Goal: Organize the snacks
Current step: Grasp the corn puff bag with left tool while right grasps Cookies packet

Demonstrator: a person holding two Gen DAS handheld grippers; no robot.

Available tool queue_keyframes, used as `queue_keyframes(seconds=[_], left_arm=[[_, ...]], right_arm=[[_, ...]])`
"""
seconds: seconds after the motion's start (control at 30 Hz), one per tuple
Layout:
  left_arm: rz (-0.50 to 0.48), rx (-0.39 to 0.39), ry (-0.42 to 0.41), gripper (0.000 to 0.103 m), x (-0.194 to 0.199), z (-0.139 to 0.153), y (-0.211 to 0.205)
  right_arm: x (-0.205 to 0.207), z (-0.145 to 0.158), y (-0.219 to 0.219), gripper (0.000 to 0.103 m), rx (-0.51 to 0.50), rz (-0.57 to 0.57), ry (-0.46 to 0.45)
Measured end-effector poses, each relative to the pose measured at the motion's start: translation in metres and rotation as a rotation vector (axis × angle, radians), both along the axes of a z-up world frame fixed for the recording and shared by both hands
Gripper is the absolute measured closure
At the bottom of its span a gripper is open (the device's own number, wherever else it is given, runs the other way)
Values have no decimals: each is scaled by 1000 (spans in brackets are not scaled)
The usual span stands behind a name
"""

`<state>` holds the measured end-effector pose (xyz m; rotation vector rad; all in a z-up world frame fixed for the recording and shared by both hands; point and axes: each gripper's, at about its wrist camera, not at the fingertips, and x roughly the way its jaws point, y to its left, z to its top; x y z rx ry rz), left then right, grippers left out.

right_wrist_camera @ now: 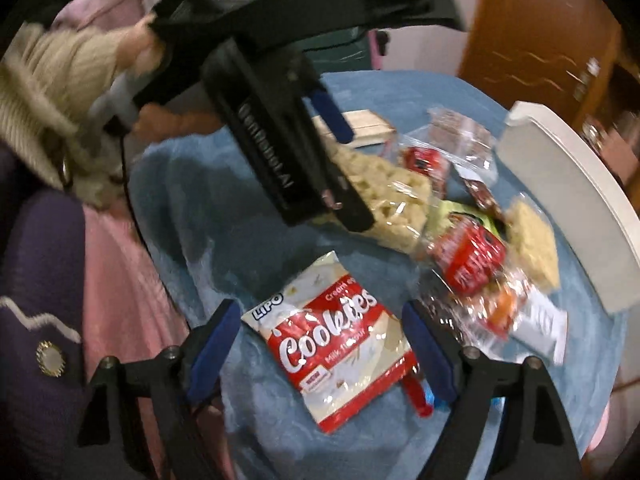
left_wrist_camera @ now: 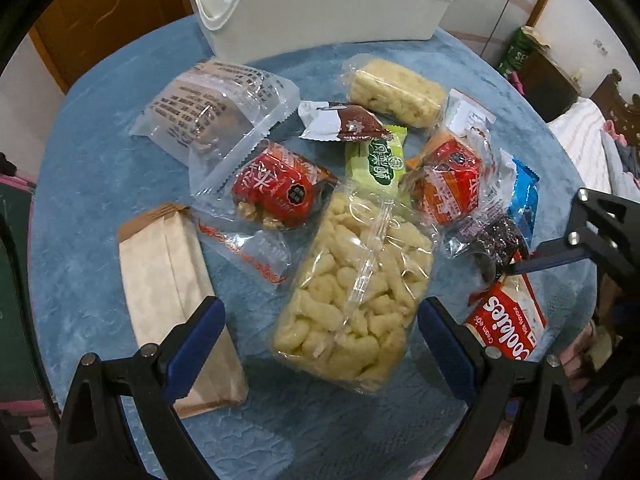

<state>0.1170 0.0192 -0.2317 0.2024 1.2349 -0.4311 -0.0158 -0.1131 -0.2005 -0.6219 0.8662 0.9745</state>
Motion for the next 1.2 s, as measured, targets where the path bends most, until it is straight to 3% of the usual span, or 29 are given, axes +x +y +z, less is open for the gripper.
queue_keyframes(seconds=[0.23,0.4,0.67,0.9,0.97,1.07,1.2], left_arm=[[-24,-18,24,5,6,-3,4],[-38,-10,25,5,7,0,8],[-91,17,44,6,11,-7,-11],[-110,59,54,7,20,-18,-25],[-109,82,42,13,20,-18,-28],[-102,82,29,23,20,-21,-33],[-100,71,29,35,17,-18,-33]], right_arm=[[8,-9,10,20,-83,172,4],[20,-4,15,36,-134,295,54],[26,-7,12,34,-174,347,73],[7,-11,16,34,-233,400,0],[-4,-10,17,36,-237,397,-4],[-8,-6,17,48,-224,376,12],[-13,-6,18,52,-214,347,3]])
